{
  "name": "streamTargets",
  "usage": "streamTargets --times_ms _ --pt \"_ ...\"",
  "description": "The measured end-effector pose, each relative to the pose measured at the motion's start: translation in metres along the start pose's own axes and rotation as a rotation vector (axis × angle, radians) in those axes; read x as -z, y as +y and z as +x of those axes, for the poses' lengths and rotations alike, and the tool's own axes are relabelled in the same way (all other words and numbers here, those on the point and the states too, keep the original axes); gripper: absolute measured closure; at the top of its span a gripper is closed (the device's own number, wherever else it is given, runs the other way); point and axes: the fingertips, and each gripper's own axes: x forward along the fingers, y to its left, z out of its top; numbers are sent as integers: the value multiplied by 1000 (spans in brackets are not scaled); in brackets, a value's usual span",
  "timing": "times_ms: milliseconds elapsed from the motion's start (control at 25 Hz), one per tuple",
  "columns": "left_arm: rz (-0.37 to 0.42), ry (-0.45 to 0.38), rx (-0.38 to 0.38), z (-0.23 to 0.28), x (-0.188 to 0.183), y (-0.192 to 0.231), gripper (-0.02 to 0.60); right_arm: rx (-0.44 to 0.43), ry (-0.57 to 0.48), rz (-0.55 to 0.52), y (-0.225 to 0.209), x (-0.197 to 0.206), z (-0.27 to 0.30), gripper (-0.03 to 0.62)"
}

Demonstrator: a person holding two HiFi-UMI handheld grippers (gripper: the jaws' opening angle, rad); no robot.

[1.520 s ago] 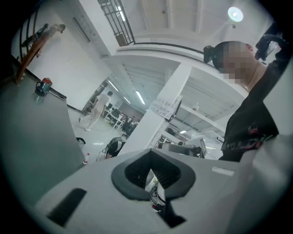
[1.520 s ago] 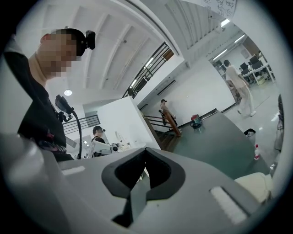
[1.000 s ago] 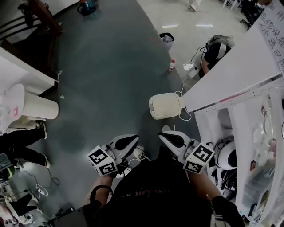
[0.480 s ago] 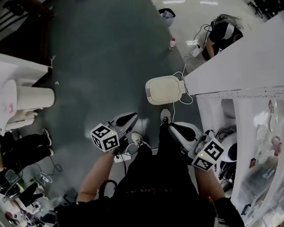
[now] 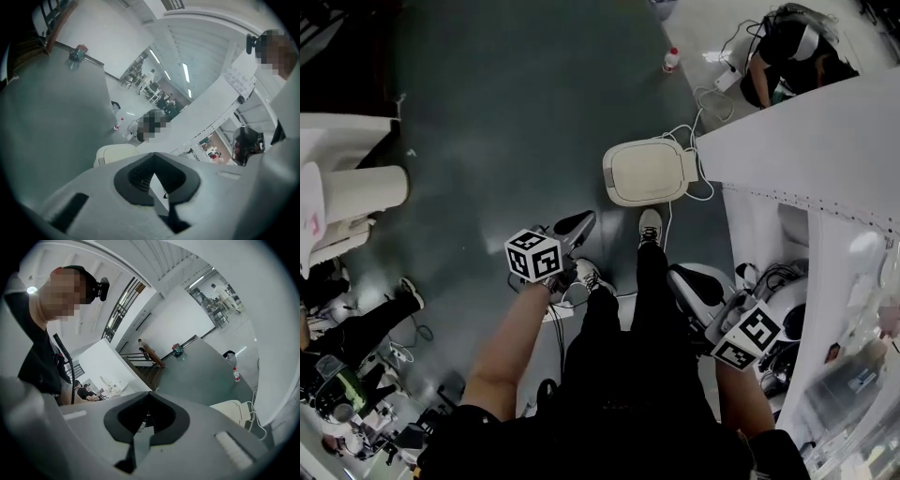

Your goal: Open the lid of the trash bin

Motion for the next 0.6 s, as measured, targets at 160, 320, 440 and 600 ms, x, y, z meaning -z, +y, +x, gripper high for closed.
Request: streamTargets --times_ms 160,320,440,600 --pt "-90 22 -44 34 11 43 578 13 28 38 -28 8 2 586" --pt "-169 24 -89 63 20 85 578 28 59 62 -56 17 4 586" --pt "-222 16 -127 79 28 113 578 37 76 91 -74 23 6 586" --pt "-238 27 -183 98 35 146 578 35 94 127 -96 30 12 586"
